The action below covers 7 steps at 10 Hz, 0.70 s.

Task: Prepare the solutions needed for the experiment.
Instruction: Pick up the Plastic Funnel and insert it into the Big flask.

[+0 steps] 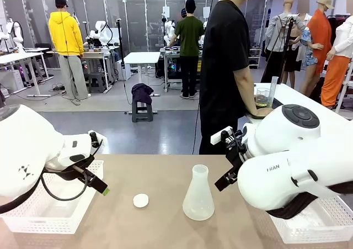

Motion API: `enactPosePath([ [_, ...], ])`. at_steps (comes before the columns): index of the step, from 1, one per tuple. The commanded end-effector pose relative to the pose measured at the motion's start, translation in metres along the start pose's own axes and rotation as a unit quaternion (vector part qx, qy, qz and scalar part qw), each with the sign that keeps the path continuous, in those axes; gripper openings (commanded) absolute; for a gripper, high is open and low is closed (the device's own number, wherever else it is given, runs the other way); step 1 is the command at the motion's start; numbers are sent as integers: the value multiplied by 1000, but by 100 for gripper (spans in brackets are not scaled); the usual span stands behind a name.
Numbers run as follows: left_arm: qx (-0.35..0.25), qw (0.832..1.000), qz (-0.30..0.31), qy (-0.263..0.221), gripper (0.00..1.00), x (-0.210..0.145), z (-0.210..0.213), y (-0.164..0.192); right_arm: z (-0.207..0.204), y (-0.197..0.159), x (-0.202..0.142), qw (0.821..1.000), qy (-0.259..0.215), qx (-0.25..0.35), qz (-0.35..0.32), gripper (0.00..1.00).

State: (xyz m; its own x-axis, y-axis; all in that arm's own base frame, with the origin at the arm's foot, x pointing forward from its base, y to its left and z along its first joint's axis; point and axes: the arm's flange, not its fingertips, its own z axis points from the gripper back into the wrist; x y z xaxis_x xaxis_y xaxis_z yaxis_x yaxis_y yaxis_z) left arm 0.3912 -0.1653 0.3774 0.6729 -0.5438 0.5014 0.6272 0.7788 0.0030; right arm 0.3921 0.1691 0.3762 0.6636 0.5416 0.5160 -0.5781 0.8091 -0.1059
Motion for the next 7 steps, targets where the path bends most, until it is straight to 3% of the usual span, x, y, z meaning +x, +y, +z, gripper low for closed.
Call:
enactPosePath([
  [1,-75,997,15,6,100,9,19,29,23,-19,5,996,-22,82,-19,100],
  [4,-180,978,100,-17,100,21,30,53,39,-44,9,973,-47,196,-109,100],
  [5,-206,973,104,-15,100,20,30,59,41,-48,9,970,-56,202,-122,100],
  [6,-206,974,91,-18,100,22,29,60,43,-45,11,979,-39,164,-115,100],
  [7,-175,980,94,-21,100,18,45,45,58,-31,13,974,-53,191,-109,100],
])
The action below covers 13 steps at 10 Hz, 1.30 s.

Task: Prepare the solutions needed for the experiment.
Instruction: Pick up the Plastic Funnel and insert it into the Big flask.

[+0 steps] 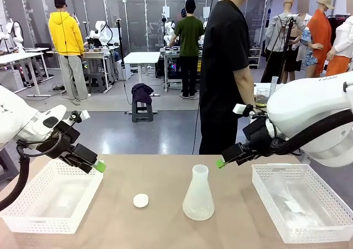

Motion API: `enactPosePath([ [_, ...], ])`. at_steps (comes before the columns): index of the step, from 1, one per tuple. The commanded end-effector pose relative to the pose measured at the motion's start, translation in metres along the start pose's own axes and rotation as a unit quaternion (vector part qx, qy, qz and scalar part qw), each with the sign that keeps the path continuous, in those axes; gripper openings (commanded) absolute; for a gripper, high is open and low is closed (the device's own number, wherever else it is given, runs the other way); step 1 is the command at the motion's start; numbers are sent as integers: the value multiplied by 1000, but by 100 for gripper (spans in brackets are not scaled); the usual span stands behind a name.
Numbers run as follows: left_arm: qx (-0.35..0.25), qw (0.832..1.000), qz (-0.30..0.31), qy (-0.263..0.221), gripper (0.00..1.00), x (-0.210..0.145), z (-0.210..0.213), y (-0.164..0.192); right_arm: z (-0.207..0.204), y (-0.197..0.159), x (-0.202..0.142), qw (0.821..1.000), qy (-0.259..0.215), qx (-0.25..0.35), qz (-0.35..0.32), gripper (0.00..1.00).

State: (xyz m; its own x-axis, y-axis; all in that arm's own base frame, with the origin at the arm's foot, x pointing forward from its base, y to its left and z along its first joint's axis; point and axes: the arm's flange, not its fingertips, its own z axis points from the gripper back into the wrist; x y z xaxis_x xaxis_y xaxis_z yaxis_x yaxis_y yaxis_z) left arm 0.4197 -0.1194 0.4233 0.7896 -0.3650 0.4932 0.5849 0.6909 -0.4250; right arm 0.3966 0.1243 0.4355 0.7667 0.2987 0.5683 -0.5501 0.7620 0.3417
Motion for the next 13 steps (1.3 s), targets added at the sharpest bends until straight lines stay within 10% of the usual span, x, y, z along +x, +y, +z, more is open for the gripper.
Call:
enactPosePath([
  [1,19,1000,-11,1,100,-1,-1,-9,-6,13,0,1000,1,4,16,100],
  [3,10,1000,-4,4,100,0,-1,-4,-6,13,0,1000,1,4,16,100],
  [5,-120,991,48,-18,100,16,-13,19,-8,4,3,999,-5,33,-39,100],
  [7,-262,960,78,-59,100,21,-15,41,-12,-13,4,988,-23,112,-103,100],
  [13,-412,874,209,-148,100,-3,-14,72,-12,-50,-7,935,-124,281,-177,100],
])
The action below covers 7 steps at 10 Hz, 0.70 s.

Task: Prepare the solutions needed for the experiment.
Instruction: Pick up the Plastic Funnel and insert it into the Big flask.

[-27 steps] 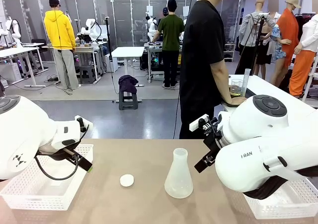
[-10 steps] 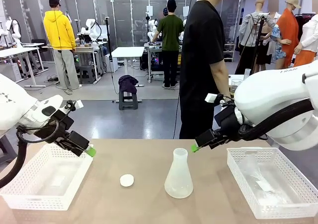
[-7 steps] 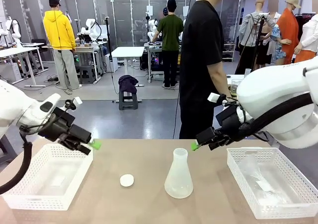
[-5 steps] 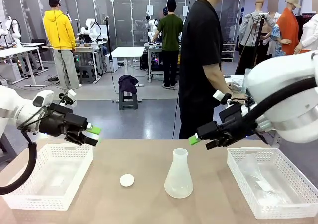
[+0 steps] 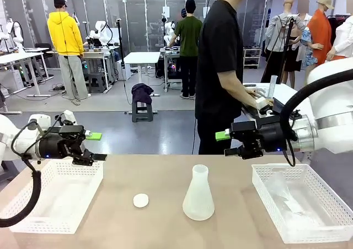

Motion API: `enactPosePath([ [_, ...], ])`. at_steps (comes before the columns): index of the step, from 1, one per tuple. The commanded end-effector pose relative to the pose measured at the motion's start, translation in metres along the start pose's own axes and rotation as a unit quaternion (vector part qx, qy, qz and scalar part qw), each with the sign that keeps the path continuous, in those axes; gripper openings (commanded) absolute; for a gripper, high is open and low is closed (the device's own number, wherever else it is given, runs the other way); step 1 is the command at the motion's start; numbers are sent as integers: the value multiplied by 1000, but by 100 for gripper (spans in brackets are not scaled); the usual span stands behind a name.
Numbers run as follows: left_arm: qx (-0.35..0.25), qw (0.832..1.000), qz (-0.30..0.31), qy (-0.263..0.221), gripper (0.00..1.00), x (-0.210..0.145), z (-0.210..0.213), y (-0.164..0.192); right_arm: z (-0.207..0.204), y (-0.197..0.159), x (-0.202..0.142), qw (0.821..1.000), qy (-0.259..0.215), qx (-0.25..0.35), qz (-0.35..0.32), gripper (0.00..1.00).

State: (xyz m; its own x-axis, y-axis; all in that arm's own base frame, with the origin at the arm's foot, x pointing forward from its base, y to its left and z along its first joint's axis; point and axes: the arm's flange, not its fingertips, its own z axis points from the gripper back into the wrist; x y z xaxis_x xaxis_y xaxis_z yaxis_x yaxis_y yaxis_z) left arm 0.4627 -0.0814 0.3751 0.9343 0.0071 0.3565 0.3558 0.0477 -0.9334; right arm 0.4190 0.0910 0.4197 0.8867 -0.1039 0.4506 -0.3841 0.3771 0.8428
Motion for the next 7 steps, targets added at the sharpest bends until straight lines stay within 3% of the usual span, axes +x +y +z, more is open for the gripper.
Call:
enactPosePath([
  [1,-22,996,71,-54,100,-1,14,-5,-1,-21,-6,999,-21,50,3,100],
  [4,-23,991,124,-42,100,-18,49,-6,15,-39,-14,996,-46,76,-11,100],
  [6,-20,992,124,-14,100,-22,61,-7,18,-40,-13,997,-55,46,-8,100],
  [7,-23,992,125,7,100,-23,64,-7,22,-38,-12,997,-38,66,-21,100],
])
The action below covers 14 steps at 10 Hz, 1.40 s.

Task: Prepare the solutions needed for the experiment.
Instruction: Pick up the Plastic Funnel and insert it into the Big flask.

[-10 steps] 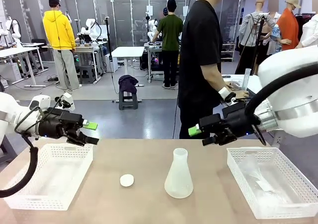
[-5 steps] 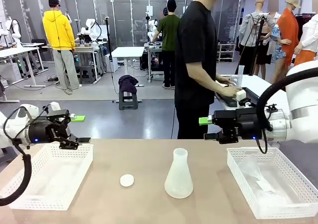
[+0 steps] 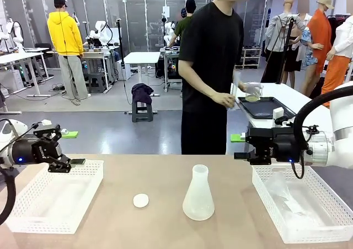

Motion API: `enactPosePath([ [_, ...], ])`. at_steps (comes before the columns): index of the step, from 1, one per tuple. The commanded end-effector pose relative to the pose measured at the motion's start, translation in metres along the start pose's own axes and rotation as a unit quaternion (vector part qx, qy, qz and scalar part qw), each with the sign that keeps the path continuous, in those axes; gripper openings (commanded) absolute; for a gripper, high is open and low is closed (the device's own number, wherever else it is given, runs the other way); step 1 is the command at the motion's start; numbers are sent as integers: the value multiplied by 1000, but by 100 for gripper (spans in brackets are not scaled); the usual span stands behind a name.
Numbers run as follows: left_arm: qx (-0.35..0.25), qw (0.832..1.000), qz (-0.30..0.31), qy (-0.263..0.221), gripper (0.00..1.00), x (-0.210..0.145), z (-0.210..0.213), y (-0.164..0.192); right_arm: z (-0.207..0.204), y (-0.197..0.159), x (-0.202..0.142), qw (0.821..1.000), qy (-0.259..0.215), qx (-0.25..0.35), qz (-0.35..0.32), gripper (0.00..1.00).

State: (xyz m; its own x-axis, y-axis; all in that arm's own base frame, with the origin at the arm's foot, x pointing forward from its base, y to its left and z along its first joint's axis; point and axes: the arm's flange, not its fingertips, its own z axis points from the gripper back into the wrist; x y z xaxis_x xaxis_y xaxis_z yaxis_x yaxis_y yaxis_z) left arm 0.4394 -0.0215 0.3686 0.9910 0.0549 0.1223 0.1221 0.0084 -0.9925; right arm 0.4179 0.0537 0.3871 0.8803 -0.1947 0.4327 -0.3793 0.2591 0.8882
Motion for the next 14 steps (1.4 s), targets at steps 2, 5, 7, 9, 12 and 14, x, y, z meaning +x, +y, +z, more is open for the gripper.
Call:
enactPosePath([
  [2,0,1000,0,0,100,0,0,0,-4,2,0,1000,3,6,0,100],
  [5,0,1000,0,0,100,0,0,0,10,4,23,987,10,-149,-61,100],
  [7,0,1000,0,0,100,0,0,0,27,28,61,951,23,-295,-85,100],
  [9,0,1000,0,0,100,0,0,0,33,41,81,934,49,-337,-108,100],
  [12,0,1000,0,0,100,0,0,0,35,32,78,928,23,-364,-83,100],
  [14,0,1000,0,0,100,0,0,0,35,32,78,928,23,-364,-83,100],
])
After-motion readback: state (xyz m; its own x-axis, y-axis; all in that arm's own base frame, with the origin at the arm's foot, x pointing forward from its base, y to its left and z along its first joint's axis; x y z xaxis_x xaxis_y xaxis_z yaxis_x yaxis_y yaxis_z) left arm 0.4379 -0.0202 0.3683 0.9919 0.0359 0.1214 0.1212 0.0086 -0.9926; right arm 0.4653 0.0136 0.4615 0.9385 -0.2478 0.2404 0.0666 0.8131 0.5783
